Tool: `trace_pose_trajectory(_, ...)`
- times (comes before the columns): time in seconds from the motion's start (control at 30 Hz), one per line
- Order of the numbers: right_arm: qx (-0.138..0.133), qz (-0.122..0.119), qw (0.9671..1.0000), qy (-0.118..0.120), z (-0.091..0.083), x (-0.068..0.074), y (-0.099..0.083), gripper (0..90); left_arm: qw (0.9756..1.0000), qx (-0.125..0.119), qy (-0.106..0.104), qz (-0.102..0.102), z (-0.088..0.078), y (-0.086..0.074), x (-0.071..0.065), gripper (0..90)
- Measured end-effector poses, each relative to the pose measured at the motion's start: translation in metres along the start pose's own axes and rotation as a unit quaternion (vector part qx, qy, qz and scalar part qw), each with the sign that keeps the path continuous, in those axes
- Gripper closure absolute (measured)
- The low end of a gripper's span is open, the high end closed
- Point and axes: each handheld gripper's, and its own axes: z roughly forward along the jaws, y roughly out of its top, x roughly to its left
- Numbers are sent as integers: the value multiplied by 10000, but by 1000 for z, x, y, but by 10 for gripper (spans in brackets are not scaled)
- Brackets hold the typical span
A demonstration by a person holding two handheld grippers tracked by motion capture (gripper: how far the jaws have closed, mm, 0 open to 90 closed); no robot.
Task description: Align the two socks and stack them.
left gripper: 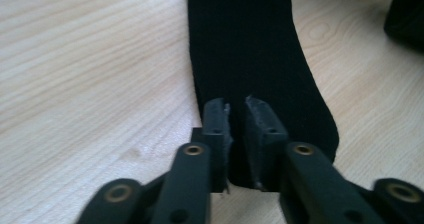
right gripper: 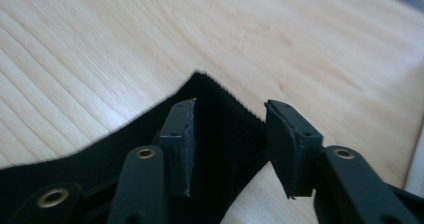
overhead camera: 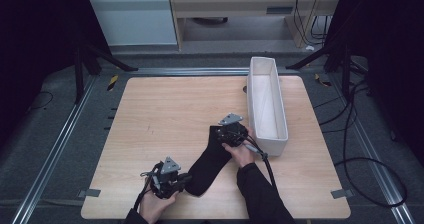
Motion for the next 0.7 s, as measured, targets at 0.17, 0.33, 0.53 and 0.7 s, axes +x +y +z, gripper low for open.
trace_pose_trajectory(0.17, -159, 105, 9996, 208, -15, -1, 5, 485, 9996, -170, 212, 10, -9, 1, 3, 594)
trace_pose_trajectory(0.33, -35, 195, 9984, 527, -28, 3, -5, 470, 9993, 5, 317, 184, -7, -3, 1, 474)
trace_pose_trajectory(0.53, 68, 230, 9964, 807, -36, 11, -29, 526, 9973, 159, 490, 515, -2, -6, -11, 428)
trace_pose_trajectory(0.7, 179, 216, 9942, 1043, -34, 20, -44, 593, 9967, 283, 512, 560, 2, -8, -12, 417)
